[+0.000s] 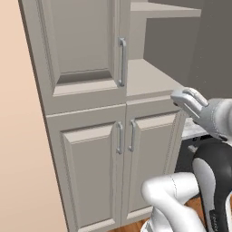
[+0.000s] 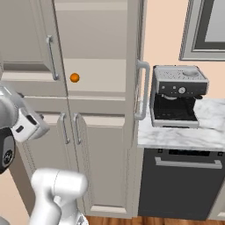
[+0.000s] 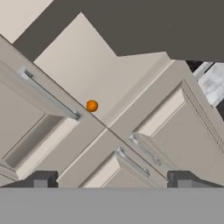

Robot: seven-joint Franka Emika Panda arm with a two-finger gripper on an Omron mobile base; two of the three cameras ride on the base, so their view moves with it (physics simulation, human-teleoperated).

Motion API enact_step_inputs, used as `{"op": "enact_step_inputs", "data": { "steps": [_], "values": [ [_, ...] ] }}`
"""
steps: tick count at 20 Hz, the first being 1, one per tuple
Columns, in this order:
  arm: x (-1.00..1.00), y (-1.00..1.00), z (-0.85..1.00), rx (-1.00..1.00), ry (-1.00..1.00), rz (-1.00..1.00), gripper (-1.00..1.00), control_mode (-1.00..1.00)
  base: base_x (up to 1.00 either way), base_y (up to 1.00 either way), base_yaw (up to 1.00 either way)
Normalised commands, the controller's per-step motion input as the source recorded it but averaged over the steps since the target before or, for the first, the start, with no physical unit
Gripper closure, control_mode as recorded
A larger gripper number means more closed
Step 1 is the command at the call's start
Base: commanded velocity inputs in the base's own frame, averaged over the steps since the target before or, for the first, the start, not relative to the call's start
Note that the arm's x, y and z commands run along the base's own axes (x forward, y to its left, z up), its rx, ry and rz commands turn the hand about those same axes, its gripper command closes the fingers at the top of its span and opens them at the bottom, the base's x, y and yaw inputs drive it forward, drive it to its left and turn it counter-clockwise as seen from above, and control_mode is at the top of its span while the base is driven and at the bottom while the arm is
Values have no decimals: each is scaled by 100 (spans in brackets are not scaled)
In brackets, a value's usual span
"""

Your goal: Pick the tangerine from the counter and place it in the cabinet. Then close the cabinet.

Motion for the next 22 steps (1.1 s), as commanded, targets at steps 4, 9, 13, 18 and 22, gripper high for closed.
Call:
{"op": "enact_step_inputs", "data": {
  "steps": [4, 9, 13, 18, 22],
  "values": [
    [-70, -61, -42, 3, -23, -8, -100, -100, 0, 0, 0],
    [-26, -70, -56, 2, -19, -10, -100, -100, 0, 0, 0],
    [-20, -76, -62, 16, -13, -12, -100, -100, 0, 0, 0],
    [-45, -65, -57, 28, -21, -9, -100, -100, 0, 0, 0],
    [-53, -58, -60, 31, -31, -6, -100, -100, 0, 0, 0]
  ]
}}
